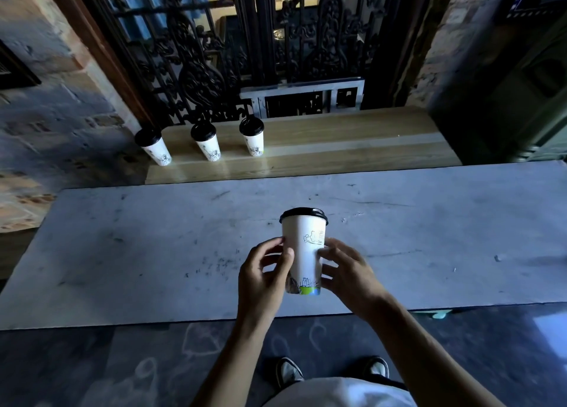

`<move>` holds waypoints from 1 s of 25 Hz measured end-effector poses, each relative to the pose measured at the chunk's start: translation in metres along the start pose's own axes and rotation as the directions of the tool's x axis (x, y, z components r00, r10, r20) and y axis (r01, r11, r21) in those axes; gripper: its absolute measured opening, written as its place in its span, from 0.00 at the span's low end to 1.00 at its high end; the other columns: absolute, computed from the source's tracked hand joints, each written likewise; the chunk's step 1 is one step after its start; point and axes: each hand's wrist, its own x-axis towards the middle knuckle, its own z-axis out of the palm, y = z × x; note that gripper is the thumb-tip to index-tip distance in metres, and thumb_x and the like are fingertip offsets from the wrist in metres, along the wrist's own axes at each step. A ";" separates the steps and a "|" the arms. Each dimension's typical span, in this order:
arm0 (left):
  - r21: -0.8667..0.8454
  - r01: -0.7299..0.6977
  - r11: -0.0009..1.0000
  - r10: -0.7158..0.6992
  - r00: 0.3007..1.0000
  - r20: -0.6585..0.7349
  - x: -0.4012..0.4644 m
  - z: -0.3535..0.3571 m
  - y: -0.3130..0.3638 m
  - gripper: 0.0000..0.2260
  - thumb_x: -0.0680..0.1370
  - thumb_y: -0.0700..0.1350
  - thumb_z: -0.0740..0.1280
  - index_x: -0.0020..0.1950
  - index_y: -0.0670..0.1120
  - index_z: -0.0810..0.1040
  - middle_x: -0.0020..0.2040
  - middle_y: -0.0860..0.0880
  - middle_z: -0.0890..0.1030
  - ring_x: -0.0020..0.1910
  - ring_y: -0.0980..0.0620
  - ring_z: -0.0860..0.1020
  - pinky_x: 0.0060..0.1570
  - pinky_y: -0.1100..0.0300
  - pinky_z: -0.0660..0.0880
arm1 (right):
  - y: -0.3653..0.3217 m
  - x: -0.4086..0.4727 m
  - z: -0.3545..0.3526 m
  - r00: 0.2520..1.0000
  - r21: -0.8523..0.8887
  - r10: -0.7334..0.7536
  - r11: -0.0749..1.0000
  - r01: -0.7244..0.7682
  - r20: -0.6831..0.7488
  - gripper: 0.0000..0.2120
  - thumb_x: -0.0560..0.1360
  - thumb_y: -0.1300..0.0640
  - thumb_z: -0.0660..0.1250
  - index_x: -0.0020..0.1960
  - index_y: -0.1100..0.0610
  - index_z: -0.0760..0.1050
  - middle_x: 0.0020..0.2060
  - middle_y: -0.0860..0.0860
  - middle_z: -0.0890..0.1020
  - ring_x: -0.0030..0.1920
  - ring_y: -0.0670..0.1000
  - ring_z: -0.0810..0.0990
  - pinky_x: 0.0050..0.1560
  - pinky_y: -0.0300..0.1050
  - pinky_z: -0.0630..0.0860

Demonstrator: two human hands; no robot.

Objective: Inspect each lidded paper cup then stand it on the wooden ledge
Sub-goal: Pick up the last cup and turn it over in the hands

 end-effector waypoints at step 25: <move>0.052 0.035 0.998 -0.031 0.997 -0.066 0.005 -0.012 -0.005 0.09 0.76 0.39 0.72 0.45 0.54 0.84 0.43 0.56 0.86 0.43 0.53 0.84 0.50 0.43 0.83 | 0.004 0.003 -0.002 0.997 -0.140 -0.081 0.987 0.081 0.005 0.19 0.81 0.71 0.58 0.67 0.56 0.75 0.53 0.60 0.87 0.49 0.56 0.86 0.53 0.47 0.82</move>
